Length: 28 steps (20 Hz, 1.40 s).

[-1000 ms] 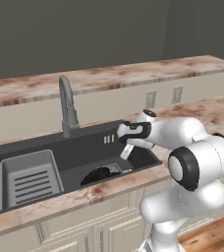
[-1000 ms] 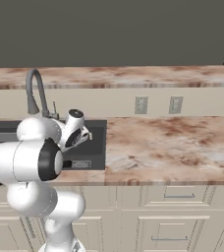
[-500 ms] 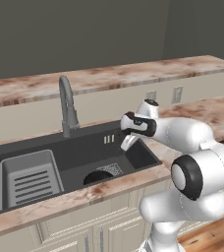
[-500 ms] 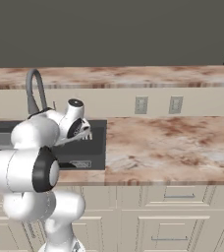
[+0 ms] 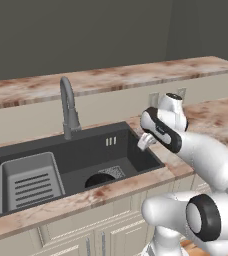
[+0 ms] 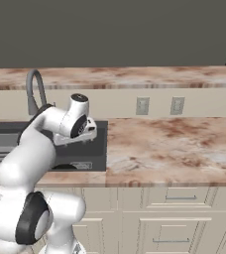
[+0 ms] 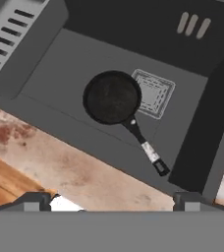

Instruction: Move the pot and pan from the stove into the sink.

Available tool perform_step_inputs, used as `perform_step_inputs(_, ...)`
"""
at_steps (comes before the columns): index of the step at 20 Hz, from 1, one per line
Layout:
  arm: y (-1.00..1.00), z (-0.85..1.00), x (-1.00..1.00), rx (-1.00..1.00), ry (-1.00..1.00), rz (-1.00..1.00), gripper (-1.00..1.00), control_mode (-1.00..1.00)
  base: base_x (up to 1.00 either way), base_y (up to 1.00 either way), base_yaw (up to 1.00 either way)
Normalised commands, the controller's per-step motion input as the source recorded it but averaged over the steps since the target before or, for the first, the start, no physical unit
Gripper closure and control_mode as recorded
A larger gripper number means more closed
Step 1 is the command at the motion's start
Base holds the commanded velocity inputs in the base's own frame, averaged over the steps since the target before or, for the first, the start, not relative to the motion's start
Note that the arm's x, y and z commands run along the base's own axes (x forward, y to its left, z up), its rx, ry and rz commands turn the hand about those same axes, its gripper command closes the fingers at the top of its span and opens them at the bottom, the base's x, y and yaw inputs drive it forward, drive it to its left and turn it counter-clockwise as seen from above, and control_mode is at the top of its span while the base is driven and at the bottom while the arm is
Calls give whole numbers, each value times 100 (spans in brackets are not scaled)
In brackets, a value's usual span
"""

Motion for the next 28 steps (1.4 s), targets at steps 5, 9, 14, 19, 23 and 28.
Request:
perform_step_inputs(5, -38, 55, -77, 0, 0, -7, -100, -100, 0, 0, 0)
perform_step_inputs(9, -23, 53, -78, -2, -1, -5, -100, -100, 0, 0, 0)
perform_step_inputs(14, -6, 54, -76, -6, -2, -9, -100, -100, 0, 0, 0)
perform_step_inputs(19, 4, 53, -62, -6, -16, -20, -100, -100, 0, 0, 0)
perform_step_inputs(23, 2, 53, -55, -3, -21, -22, -100, -100, 0, 0, 0)
perform_step_inputs(28, -4, 34, -66, -2, -18, -19, -100, -100, 0, 0, 0)
